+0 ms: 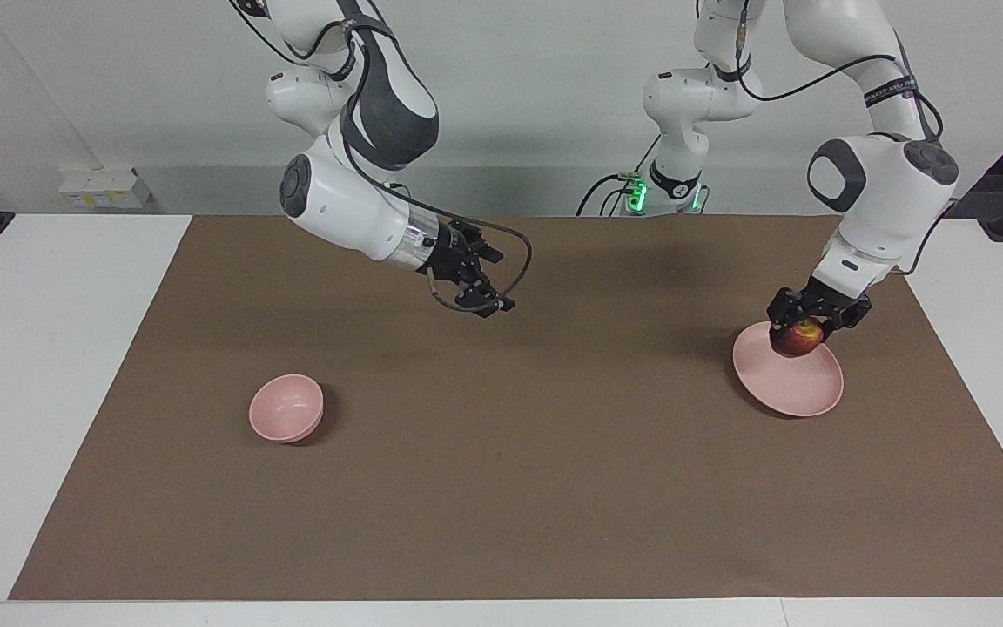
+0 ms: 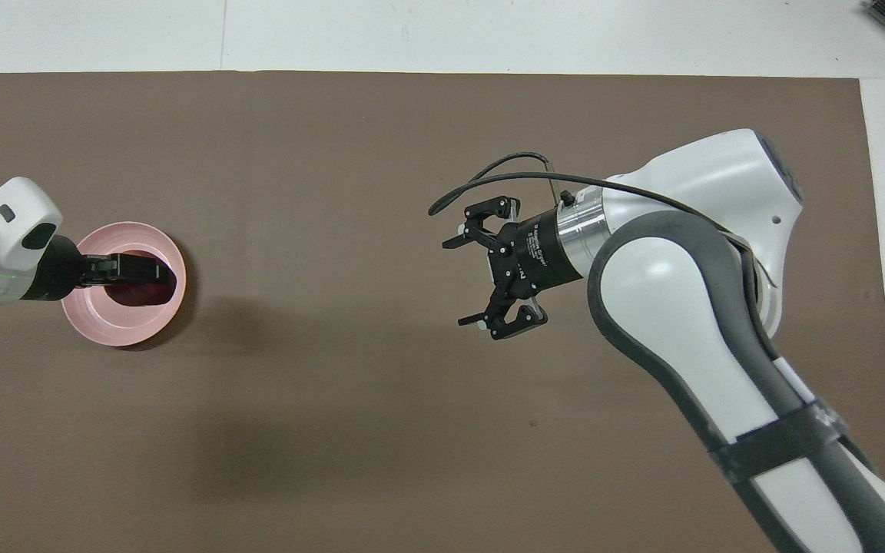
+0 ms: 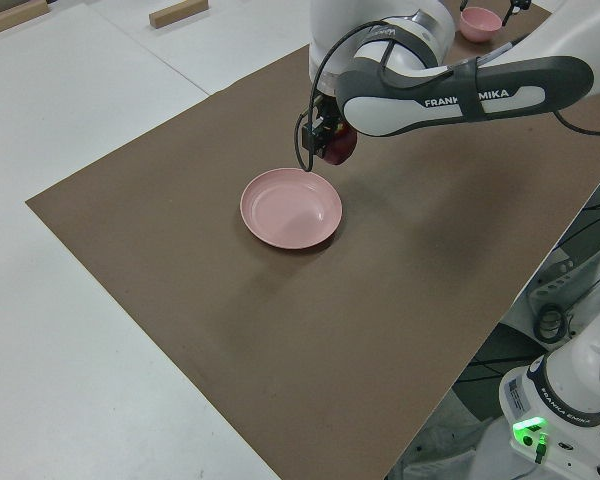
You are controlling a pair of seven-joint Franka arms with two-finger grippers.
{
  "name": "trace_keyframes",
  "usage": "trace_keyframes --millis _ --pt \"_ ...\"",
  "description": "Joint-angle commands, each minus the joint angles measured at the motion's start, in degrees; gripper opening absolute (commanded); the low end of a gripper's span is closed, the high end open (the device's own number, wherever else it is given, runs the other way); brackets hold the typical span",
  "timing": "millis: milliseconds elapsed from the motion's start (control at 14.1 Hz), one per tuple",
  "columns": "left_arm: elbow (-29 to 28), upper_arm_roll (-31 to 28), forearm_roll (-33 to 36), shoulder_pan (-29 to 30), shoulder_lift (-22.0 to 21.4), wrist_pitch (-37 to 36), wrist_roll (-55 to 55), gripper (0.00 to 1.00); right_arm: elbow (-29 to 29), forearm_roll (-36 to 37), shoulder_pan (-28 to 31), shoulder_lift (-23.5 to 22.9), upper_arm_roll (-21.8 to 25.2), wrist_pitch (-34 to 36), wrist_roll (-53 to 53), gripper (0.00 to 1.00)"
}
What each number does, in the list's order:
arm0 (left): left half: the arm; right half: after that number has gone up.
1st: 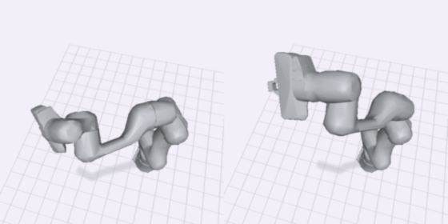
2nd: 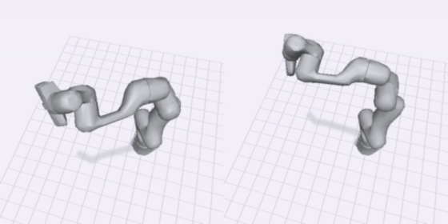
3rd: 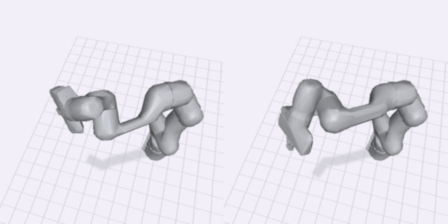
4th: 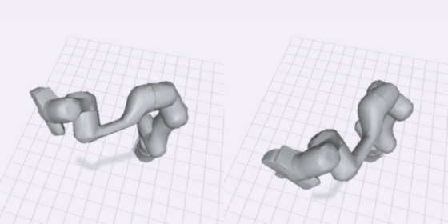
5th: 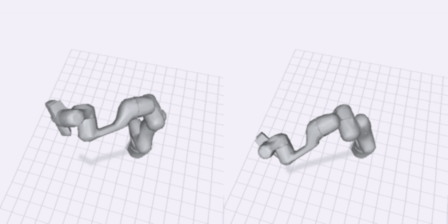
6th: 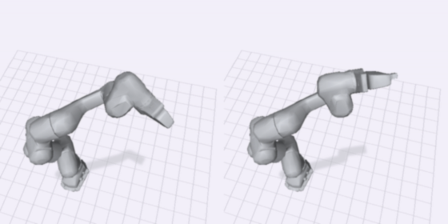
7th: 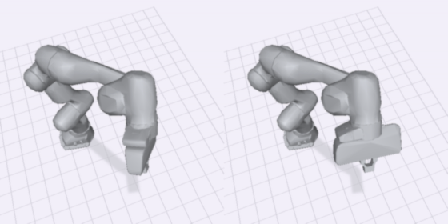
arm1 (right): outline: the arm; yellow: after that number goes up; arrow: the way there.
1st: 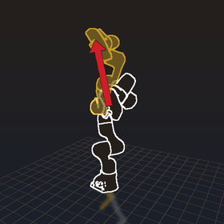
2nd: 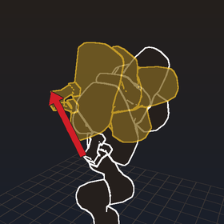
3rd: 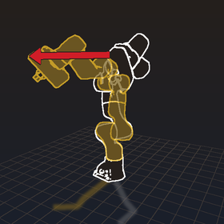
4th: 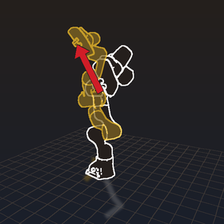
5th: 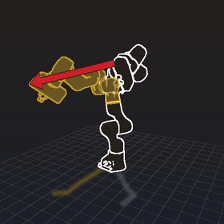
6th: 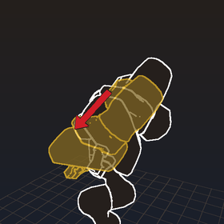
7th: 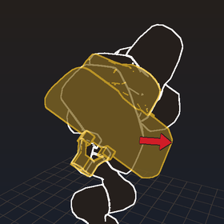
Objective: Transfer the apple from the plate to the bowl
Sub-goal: 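Grasp the apple with the left gripper and lift it toward the right gripper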
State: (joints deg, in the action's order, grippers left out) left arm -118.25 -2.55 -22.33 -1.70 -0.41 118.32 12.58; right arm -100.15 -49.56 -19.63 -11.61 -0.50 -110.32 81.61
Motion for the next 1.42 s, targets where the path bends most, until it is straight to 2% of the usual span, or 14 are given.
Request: trace_keyframes --millis 0,355,640,853,1137,1351 --pt "0.9 0.3 -8.1 -1.6 -0.5 -2.6 0.1 0.0 -1.2 -1.8 -0.2 1.3 -0.2 -0.2 1.2 1.0" --pt "-0.3 1.8 -20.4 -3.9 -1.5 -2.8 0.2 0.0 -2.0 -2.5 -0.9 1.5 -0.2 -2.7 1.3 1.0" --pt "-1.2 2.0 -34.1 -6.0 -2.3 -2.5 0.6 0.0 -3.5 -3.2 -2.1 2.0 -0.7 -6.3 1.2 1.0" --pt "-1.7 2.2 -40.0 -6.1 -2.7 -2.8 2.0 0.0 -3.7 -3.2 -4.6 1.2 -0.7 -9.7 0.7 1.0" --pt "-5.6 2.1 -50.5 -7.5 -5.7 -2.8 6.8 0.0 -3.7 -3.1 -6.7 -0.2 -0.7 -16.7 0.1 1.0" --pt "-6.6 2.0 -52.5 -9.6 -6.7 -2.2 7.3 0.0 -2.9 -3.3 -8.5 -1.1 -0.7 -19.3 0.0 1.0"
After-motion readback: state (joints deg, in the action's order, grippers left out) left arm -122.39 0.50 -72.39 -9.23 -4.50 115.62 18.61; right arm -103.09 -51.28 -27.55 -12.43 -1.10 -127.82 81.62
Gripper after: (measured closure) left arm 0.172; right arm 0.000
